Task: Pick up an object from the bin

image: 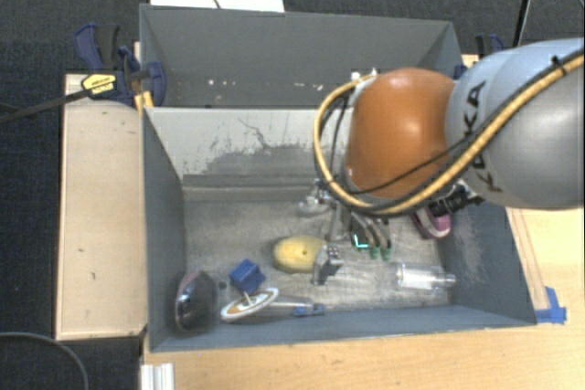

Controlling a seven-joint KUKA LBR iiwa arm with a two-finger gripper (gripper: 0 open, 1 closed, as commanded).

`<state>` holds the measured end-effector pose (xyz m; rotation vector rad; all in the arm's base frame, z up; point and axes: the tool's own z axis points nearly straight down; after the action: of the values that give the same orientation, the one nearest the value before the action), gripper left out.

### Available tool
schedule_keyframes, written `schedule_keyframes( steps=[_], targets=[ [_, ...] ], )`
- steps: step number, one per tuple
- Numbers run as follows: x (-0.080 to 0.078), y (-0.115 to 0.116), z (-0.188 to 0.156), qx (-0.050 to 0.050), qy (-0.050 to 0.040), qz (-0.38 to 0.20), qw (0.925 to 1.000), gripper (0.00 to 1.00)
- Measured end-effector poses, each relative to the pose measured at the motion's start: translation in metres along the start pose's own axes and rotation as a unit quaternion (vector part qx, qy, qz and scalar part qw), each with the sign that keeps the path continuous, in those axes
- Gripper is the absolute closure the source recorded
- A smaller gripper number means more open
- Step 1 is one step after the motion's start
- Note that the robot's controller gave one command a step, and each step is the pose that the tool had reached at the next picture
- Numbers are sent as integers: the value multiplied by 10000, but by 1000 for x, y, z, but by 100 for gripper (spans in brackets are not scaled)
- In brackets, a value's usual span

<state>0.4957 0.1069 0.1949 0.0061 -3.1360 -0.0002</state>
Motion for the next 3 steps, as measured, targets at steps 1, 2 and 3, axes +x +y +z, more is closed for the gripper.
schedule_keyframes(
  steps=[1, 2, 3],
  targets=[
    [-34, -4, 124, -13, -60, 391, 9992, 0],
    [-24, 2, 93, -12, -54, 522, 9986, 0],
    [-23, 4, 77, -14, -64, 842, 9964, 0]
  ],
)
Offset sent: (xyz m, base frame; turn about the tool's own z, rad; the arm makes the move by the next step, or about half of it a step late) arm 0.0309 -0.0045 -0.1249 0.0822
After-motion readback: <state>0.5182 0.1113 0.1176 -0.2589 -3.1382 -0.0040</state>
